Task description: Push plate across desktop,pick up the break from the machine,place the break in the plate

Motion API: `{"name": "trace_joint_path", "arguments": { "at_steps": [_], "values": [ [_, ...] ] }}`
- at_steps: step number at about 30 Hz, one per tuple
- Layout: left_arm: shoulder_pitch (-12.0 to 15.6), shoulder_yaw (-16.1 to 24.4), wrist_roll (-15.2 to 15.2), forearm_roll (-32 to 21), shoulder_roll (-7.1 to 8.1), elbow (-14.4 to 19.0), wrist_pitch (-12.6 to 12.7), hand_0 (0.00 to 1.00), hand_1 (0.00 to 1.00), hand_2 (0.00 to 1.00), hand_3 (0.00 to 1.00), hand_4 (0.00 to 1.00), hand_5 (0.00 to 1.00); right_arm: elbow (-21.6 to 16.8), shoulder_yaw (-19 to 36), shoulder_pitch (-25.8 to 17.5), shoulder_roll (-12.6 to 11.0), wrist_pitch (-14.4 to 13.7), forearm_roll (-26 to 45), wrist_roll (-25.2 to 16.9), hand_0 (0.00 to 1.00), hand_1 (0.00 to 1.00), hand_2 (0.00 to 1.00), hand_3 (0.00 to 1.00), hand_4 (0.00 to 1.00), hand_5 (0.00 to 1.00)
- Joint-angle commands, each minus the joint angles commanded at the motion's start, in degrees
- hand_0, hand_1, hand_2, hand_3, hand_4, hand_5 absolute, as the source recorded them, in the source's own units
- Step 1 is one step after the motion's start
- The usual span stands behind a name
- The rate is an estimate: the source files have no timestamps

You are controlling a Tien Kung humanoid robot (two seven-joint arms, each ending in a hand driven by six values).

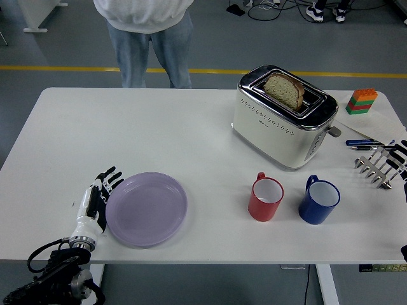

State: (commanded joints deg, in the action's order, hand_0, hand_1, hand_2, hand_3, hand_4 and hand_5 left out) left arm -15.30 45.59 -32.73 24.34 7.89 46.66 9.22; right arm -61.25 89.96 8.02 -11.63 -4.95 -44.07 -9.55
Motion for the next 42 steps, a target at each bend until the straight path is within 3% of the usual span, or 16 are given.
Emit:
{"name": "trace_joint_path", "arguments": {
  "at_steps": [19,42],
  "values": [
    [-1.4,-5.1,-0.1,-5.5,0.43,2.0,-0.9,0.760,0.788,0.808,0.836,0.454,0.998,0.0,-0.2,0.1,0.0,0.1,0.0,0.0,0.713,0.675,0.676,0.621,0.509,0.415],
    [-5.9,-9.2,-0.5,-9.3,-2.14,-0.5,-1.3,0.757,0.785,0.805,0.831,0.454,0.998,0.0,-0.6,0.3,0.0,0.1,0.1,0.0,0.714,0.675,0.676,0.622,0.510,0.414]
  ]
}}
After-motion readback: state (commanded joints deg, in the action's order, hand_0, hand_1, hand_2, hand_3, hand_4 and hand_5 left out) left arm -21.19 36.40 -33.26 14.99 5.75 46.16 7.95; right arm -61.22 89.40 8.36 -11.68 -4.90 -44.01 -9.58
